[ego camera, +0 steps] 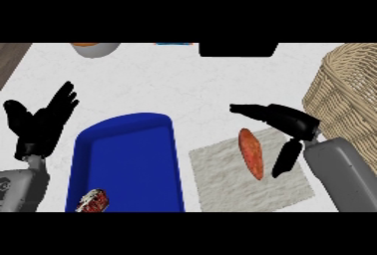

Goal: Pick the sweet potato from the placemat and place it in the basket

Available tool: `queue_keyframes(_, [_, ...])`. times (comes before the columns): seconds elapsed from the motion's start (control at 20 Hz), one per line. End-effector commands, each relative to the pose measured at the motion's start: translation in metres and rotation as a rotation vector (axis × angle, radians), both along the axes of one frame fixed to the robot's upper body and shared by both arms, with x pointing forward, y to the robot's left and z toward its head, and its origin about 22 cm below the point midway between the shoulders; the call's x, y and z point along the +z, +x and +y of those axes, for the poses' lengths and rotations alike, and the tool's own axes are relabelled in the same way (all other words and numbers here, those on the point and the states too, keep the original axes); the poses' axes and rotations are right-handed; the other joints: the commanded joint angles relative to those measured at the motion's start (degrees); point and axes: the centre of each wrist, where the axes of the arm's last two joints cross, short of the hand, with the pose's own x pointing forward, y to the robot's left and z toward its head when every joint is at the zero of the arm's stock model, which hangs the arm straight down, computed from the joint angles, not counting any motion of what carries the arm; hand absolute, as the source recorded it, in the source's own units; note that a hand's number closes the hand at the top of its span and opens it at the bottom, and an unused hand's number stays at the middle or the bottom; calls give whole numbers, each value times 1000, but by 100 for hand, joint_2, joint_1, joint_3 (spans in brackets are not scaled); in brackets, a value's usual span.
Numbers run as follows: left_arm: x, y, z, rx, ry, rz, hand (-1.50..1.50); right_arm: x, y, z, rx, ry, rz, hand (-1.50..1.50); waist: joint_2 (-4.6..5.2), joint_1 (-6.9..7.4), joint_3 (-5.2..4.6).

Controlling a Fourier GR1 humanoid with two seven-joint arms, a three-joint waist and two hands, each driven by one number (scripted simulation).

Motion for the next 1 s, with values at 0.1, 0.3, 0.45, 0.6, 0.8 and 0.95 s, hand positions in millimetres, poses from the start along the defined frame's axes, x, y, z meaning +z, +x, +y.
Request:
queue_keyframes(0.1, [-12,8,-18,3,-1,-7,0,-20,9,-11,12,-20,-7,-150,6,-10,0])
queue_keyframes(0.3, [7,6,-7,11,-1,12,0,-2,9,-21,32,-6,5,-150,-6,-21,0])
queue_keyframes(0.45, [-7,-12,2,4,6,14,0,-21,-2,-23,41,22,25,-150,-8,-11,0])
queue_keyframes(0.6, [0,-7,-9,10,7,6,0,-24,10,-18,65,46,50,-150,-3,9,1])
queue_keyframes(0.8, [-8,-13,9,16,-8,0,0,-23,-3,-30,93,42,36,-150,-7,-9,0])
queue_keyframes(0.95, [-3,-20,9,2,7,19,0,-18,-6,-22,77,13,11,-150,-10,-9,-1])
